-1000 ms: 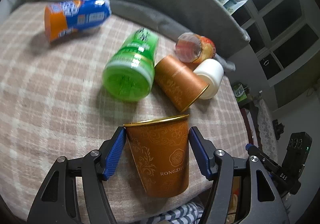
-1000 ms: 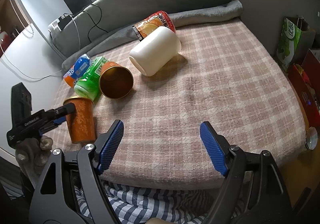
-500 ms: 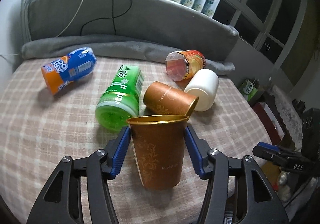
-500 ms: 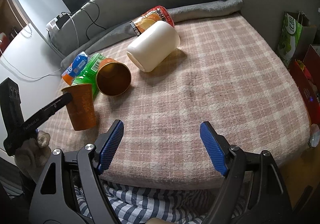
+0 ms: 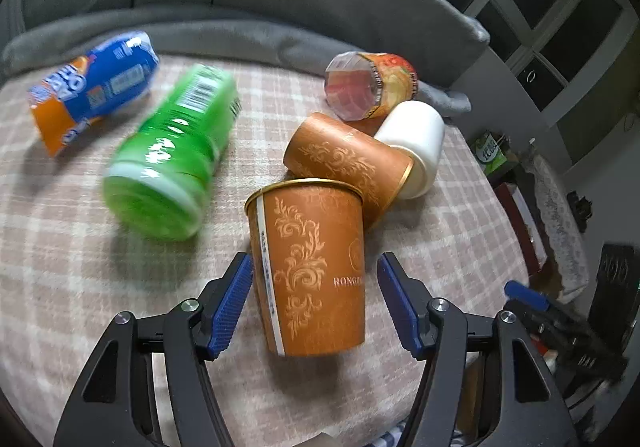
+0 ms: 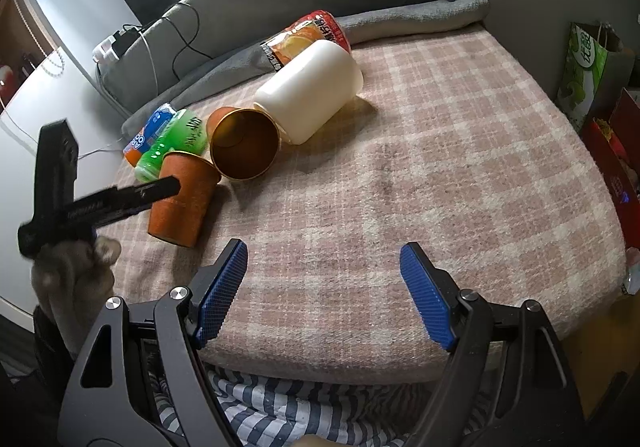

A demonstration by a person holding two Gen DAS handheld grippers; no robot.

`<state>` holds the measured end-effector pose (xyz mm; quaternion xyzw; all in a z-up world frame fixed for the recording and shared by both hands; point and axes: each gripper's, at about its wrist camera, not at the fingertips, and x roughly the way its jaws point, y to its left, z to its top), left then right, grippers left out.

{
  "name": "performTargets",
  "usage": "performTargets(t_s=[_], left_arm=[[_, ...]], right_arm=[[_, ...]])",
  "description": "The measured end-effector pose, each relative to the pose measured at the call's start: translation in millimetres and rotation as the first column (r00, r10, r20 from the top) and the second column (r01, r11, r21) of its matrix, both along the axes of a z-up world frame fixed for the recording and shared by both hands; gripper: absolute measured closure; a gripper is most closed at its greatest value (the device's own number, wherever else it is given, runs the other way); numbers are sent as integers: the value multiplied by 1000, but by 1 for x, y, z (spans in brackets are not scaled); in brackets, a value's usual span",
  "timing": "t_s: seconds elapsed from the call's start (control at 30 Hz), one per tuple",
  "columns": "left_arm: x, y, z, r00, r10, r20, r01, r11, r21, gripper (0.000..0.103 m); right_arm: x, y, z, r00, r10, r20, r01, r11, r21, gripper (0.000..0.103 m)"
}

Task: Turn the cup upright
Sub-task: 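Carry the orange cup in the left tool and turn it mouth-up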

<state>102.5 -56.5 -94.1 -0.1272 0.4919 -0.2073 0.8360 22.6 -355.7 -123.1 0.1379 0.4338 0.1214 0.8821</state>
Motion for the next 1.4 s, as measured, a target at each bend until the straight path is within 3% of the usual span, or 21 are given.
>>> performTargets(t_s=[0.27,0.43,0.63,0.83,0.93,1.03,1.27,1.4], left_arm=[[29,-10,-4,994,-70,-88,74,996,42,38],[41,-9,-10,985,-91,-147,94,995,16,36],[38,-10,-7,988,-96,-124,101,994,29,38],[20,-5,5,998,-68,-9,68,996,54,39],[5,-1,18,992,-25,124,15,996,83,39],[-6,0,25,960,12,279,-51,990,134,39],[-11,-10,13,925,28,378,-110,974,197,39],[-16,-9,4,929,34,368,-114,974,196,40]], right_arm=[[4,-4,-11,1000,-9,-25,9,1000,9,22],[5,-3,-14,1000,-9,-30,9,1000,11,22],[5,-4,-15,999,-14,-32,15,1000,10,22],[5,-5,-16,999,-16,-37,16,1000,12,22],[5,-3,-17,999,-13,-41,13,1000,15,22],[5,0,-16,999,-6,-41,7,1000,12,22],[0,3,-11,1000,-6,-25,6,1000,-1,22],[-1,2,-9,1000,-12,-19,12,1000,2,22]])
